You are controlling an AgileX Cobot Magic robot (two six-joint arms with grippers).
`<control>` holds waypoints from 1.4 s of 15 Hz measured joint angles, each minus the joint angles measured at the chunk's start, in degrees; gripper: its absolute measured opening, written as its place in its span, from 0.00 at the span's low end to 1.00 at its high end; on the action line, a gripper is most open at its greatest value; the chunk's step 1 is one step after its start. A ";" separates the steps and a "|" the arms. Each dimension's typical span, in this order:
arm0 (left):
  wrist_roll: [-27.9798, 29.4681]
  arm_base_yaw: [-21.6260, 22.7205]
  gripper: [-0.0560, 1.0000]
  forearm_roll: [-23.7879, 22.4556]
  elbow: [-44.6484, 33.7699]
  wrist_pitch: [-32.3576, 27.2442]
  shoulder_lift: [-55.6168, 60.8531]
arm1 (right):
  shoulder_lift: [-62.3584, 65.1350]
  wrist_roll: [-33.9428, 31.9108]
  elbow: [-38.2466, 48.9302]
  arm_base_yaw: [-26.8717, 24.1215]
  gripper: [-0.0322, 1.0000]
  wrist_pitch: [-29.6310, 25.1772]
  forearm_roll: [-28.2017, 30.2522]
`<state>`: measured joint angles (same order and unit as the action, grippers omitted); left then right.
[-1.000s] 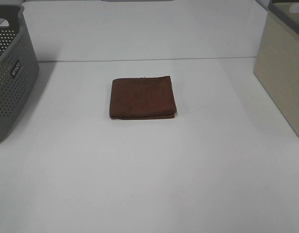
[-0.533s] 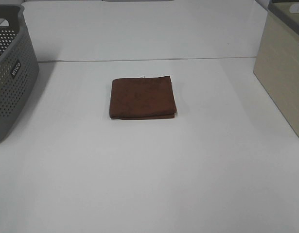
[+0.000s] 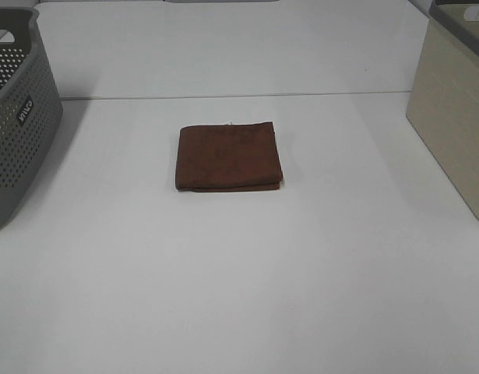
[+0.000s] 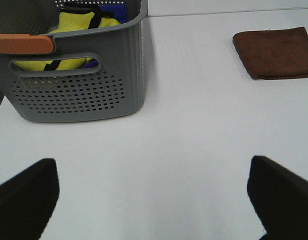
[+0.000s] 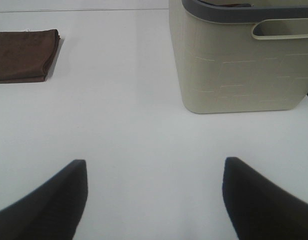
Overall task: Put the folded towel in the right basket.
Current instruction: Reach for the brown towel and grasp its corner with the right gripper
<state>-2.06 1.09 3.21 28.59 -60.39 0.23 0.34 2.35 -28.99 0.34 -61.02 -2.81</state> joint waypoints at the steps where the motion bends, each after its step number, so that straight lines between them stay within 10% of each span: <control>1: 0.00 0.00 0.97 0.00 0.00 0.00 0.00 | 0.00 0.00 0.00 0.00 0.72 0.00 0.00; 21: 0.00 0.00 0.97 0.00 0.00 0.00 0.00 | 0.00 0.00 0.00 0.00 0.72 0.00 0.00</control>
<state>-2.06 1.09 3.21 28.59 -60.39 0.23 0.34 2.35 -28.99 0.34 -61.02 -2.81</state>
